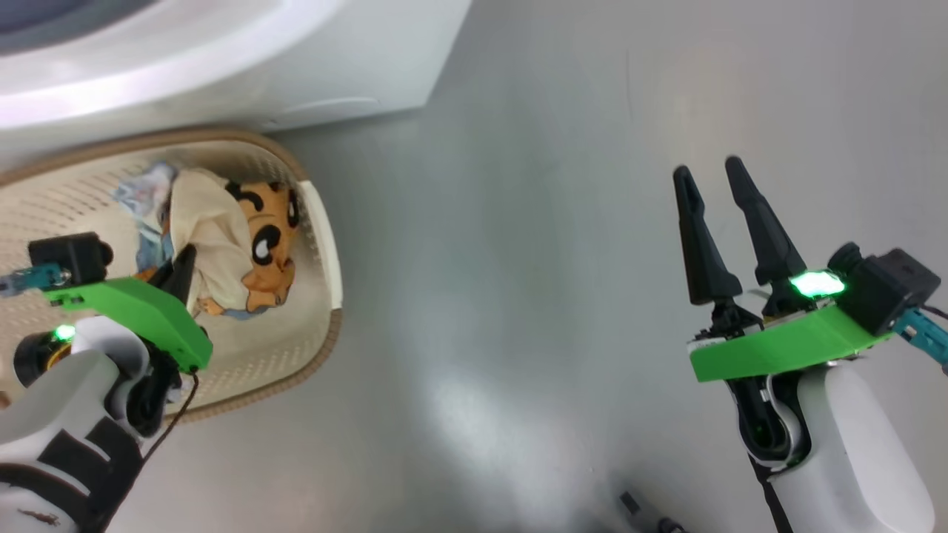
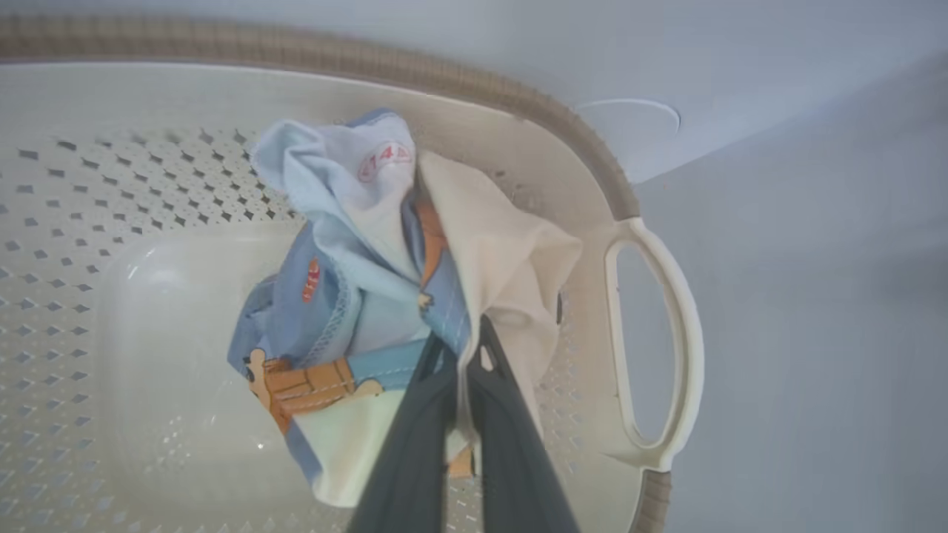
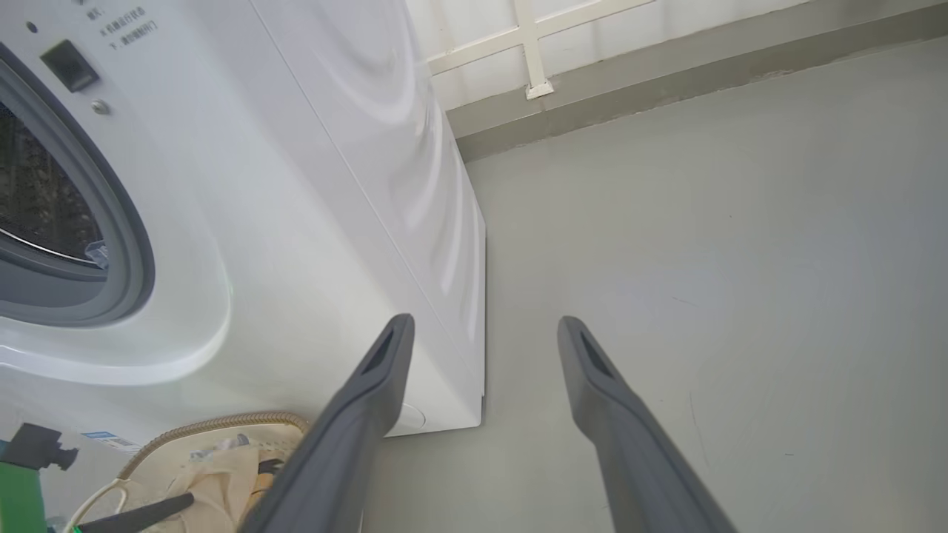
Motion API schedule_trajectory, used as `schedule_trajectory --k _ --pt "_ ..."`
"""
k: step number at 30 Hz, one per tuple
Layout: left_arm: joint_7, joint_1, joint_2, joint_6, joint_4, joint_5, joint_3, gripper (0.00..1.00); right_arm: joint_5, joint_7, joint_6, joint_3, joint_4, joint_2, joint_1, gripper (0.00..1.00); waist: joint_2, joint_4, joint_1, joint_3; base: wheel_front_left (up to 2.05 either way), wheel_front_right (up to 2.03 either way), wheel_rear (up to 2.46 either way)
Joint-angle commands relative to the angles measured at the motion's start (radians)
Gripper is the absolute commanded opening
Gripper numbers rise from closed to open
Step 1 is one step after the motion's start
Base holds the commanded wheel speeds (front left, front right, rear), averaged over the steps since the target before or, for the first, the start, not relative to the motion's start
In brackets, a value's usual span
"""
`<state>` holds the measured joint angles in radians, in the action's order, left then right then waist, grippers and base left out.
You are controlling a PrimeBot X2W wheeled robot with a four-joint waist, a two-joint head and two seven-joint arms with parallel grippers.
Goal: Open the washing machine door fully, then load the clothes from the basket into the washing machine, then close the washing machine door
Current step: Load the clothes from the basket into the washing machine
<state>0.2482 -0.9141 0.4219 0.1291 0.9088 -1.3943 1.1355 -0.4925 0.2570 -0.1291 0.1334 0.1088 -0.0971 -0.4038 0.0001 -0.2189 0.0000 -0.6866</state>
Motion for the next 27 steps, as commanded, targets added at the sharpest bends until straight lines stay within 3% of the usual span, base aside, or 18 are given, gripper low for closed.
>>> schedule_trajectory --k 1,15,18,27 --pt "0.013 0.037 0.023 0.002 -0.021 0.032 -0.073 0.00 0.003 0.005 -0.002 0.008 -0.014 -0.008 0.050 1.00 -0.0001 0.052 0.0000 0.075 0.00 0.00 0.00" --pt "0.013 0.225 0.000 0.002 -0.148 0.323 -0.424 0.00 -0.004 0.005 -0.002 -0.020 0.006 -0.057 0.131 1.00 -0.0001 0.130 0.0000 0.228 0.00 0.00 0.00" --pt "0.013 0.275 -0.011 0.002 -0.198 0.408 -0.532 0.00 -0.004 0.005 -0.002 -0.027 0.008 -0.066 0.150 1.00 -0.0001 0.145 0.0000 0.258 0.00 0.00 0.00" --pt "0.013 0.413 -0.033 0.002 -0.348 0.575 -0.724 0.00 -0.010 0.005 -0.002 -0.050 0.010 -0.088 0.205 1.00 -0.0001 0.174 0.0000 0.327 0.00 0.00 0.00"
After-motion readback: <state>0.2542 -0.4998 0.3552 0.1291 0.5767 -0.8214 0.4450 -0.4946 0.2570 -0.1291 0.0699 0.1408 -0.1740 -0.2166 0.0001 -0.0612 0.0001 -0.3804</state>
